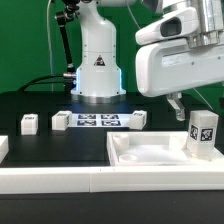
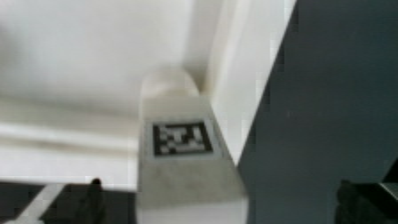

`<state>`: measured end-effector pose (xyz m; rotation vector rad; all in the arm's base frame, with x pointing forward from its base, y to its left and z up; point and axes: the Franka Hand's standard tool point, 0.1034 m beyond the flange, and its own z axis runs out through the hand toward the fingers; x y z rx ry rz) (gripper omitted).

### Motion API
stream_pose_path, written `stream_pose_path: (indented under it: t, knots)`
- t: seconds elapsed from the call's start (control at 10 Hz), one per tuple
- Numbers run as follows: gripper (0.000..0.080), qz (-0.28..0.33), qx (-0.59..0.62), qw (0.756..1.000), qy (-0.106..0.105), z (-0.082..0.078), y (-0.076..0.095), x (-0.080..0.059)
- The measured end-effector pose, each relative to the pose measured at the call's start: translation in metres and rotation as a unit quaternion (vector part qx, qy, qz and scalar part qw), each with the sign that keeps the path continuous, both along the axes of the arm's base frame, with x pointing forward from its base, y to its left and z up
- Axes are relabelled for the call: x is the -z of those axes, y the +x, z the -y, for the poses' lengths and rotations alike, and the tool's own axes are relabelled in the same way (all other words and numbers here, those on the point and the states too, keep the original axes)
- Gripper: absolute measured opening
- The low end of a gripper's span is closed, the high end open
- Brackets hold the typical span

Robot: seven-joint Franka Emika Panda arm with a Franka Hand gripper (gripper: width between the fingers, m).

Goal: Assemble square table

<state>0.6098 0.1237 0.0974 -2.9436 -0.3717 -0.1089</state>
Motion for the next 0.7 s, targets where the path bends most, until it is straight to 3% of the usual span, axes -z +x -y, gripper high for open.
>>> stream_pose_path:
  t: [0.2, 0.5, 0.7]
  knots:
    - [0.0648, -0.046, -0.003, 0.999, 0.002, 0.0013, 0.0014, 0.0004]
    - [0.0648, -0.047, 0.000, 0.999, 0.002, 0.0022, 0.0014, 0.0017]
    - [0.0648, -0.051, 0.017, 0.998, -0.021, 0.0095, 0.0022, 0.0073]
